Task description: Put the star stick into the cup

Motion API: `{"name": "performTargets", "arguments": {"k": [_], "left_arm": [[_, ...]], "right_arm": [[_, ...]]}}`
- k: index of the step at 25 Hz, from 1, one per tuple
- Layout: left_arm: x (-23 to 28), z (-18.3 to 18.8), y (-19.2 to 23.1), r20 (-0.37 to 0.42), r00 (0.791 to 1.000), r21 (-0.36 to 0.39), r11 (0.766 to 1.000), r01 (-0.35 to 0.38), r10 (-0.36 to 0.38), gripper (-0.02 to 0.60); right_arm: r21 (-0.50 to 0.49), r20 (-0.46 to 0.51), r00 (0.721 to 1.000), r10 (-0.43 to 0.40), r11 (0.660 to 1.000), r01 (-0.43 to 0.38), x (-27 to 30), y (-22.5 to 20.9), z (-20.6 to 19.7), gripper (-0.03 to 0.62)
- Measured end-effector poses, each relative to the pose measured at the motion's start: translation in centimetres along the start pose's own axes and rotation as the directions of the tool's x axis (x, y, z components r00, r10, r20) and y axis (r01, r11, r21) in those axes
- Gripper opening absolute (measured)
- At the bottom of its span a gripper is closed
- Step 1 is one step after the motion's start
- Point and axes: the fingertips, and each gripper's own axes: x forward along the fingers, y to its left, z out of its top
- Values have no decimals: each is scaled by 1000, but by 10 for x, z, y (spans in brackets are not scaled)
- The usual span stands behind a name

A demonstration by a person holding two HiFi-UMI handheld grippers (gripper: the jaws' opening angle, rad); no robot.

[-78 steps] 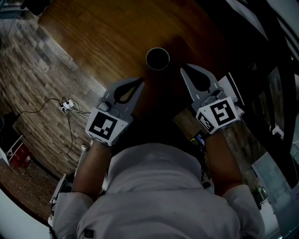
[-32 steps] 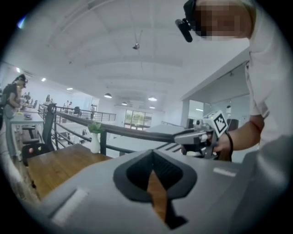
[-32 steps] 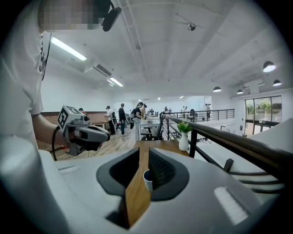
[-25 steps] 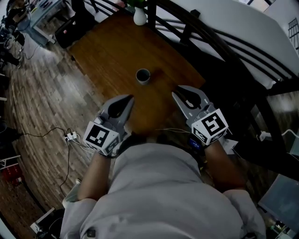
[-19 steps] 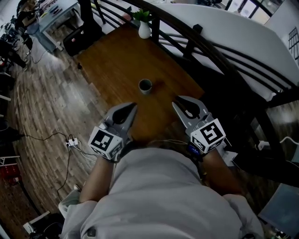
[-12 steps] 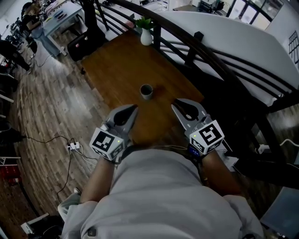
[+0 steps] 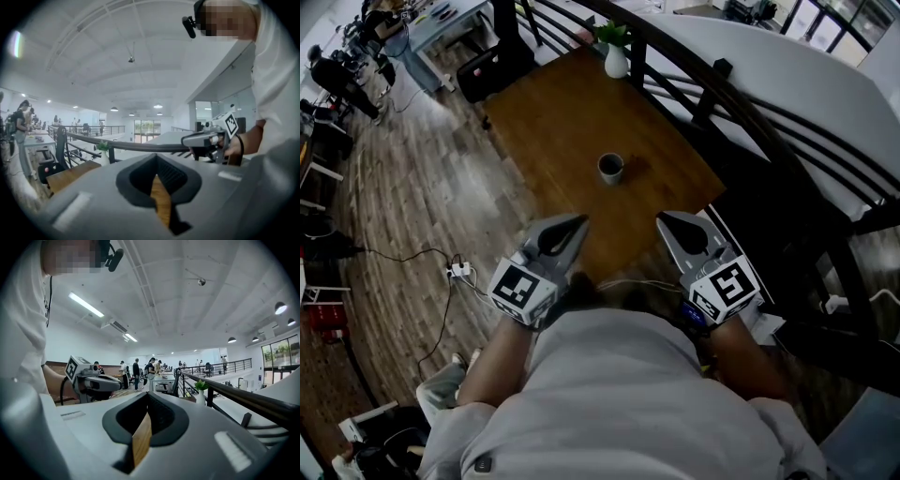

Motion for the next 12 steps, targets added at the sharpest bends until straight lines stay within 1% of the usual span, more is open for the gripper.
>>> {"name": "performTargets", "arguments": {"k": [3,7,12], "left_arm": [[-14,-7,0,-12,1000,-3,1000,9,-9,3],[-36,-20,-4,-19,999,-13,999,40,-40,3],[-78,-34,1,-18,998,-32,998,52,-52,3]], "right_arm": [[-13,13,1000,12,1000,-12,1,16,0,6],[-18,16,1000,-13,1000,13,2,39,-2,7],[-43,5,999,-34,999,34,7,79,-4,6]]}}
